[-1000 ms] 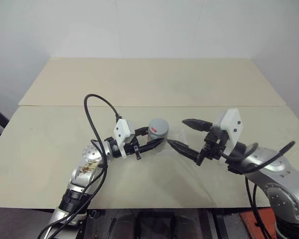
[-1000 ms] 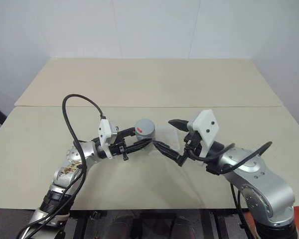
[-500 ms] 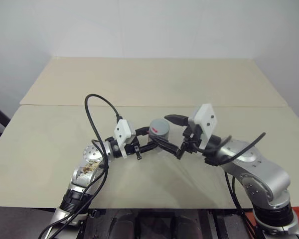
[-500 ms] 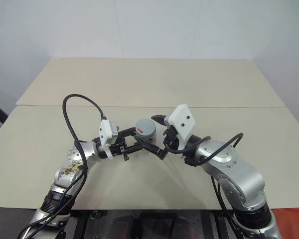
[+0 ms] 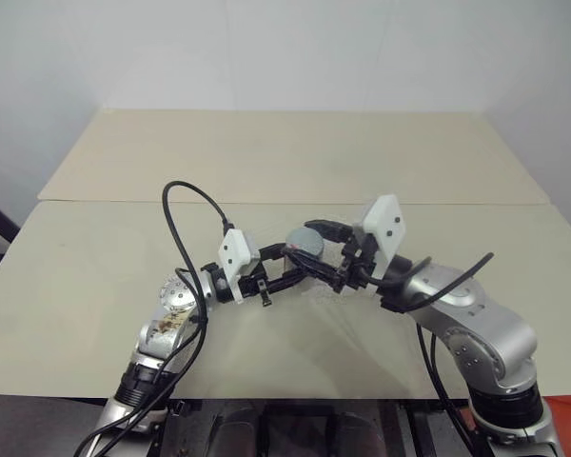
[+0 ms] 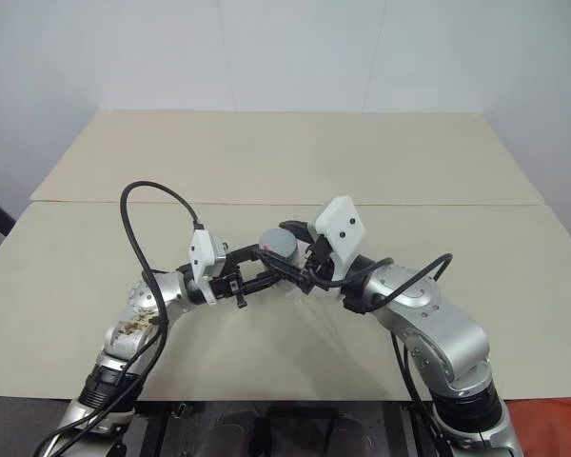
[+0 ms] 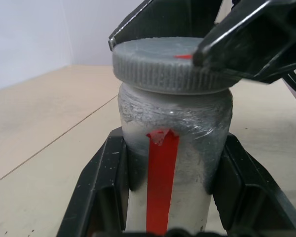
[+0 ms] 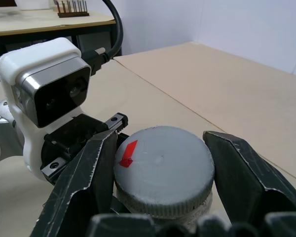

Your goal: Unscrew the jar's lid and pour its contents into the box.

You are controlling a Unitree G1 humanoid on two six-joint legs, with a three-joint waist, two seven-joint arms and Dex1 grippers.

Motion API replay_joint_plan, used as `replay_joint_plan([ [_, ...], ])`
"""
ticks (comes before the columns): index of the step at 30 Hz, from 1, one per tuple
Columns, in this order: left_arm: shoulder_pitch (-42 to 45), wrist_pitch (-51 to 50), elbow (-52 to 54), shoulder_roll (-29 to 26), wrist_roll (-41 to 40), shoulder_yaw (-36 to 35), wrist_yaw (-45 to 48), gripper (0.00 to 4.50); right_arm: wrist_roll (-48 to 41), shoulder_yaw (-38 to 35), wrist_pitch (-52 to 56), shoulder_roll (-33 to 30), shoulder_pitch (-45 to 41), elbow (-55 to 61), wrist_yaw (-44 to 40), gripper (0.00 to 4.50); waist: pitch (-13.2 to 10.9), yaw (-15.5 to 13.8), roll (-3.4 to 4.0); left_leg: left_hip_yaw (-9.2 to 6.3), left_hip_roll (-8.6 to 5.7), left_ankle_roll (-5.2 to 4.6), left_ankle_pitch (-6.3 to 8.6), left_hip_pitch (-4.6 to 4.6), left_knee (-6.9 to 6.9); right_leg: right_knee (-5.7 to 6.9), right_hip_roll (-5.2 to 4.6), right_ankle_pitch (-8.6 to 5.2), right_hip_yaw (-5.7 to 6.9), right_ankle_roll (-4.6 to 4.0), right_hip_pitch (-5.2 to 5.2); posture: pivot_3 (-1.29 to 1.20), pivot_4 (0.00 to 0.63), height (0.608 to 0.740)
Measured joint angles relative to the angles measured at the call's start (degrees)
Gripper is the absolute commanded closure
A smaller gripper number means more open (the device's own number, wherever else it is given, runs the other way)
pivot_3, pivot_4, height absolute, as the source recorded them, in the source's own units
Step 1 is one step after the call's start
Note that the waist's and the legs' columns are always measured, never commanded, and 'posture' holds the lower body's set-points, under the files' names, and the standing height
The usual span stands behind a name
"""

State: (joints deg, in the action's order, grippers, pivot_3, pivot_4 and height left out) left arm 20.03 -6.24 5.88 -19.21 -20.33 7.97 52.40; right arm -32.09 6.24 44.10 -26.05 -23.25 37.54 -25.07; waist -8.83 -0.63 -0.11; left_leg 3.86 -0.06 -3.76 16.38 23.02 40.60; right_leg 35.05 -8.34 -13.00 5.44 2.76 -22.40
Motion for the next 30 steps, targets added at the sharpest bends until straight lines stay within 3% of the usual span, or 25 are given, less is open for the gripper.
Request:
replay_joint_plan([
  [10, 0.00, -0.01, -0.01, -0.11, 0.00, 0.02, -0.03, 2.61, -0.15, -0.09, 0.15, 0.17, -0.40, -0.49, -0.18, 1.52, 0.00, 0.01, 0.00, 0.00, 0.00, 0.00, 0.00, 0.00, 0.00, 0.00, 0.00, 0.00, 0.00, 0.00, 0.00, 0.00, 0.150, 0.740],
  [17, -0.01, 0.07, -0.01, -0.56, 0.08, 0.09, 0.09, 2.61, -12.64, -9.62, 6.28, 4.99, -4.28, -2.64, 3.29, 1.52, 0.00, -0.05, 0.00, -0.01, 0.01, 0.00, 0.00, 0.00, 0.00, 0.01, 0.00, 0.00, 0.01, 0.00, 0.01, 0.00, 0.150, 0.740],
  [23, 0.00, 0.13, -0.01, -0.56, 0.14, 0.09, 0.01, 2.61, -17.76, -11.87, 8.76, 5.27, -4.57, -3.45, 6.27, 1.52, 0.00, -0.01, 0.00, 0.00, 0.00, 0.00, 0.00, 0.01, -0.01, 0.01, 0.00, 0.00, 0.00, 0.00, -0.01, 0.00, 0.150, 0.740],
  [30, -0.26, 0.26, -0.08, -1.19, 1.81, -0.16, -1.32, 2.61, -13.81, -19.12, 9.19, -4.71, 4.42, -2.06, 10.89, 1.52, 0.00, -0.36, 0.01, 0.02, -0.03, -0.02, 0.01, 0.11, -0.01, -0.04, -0.02, 0.00, 0.01, 0.00, -0.05, 0.00, 0.150, 0.740],
])
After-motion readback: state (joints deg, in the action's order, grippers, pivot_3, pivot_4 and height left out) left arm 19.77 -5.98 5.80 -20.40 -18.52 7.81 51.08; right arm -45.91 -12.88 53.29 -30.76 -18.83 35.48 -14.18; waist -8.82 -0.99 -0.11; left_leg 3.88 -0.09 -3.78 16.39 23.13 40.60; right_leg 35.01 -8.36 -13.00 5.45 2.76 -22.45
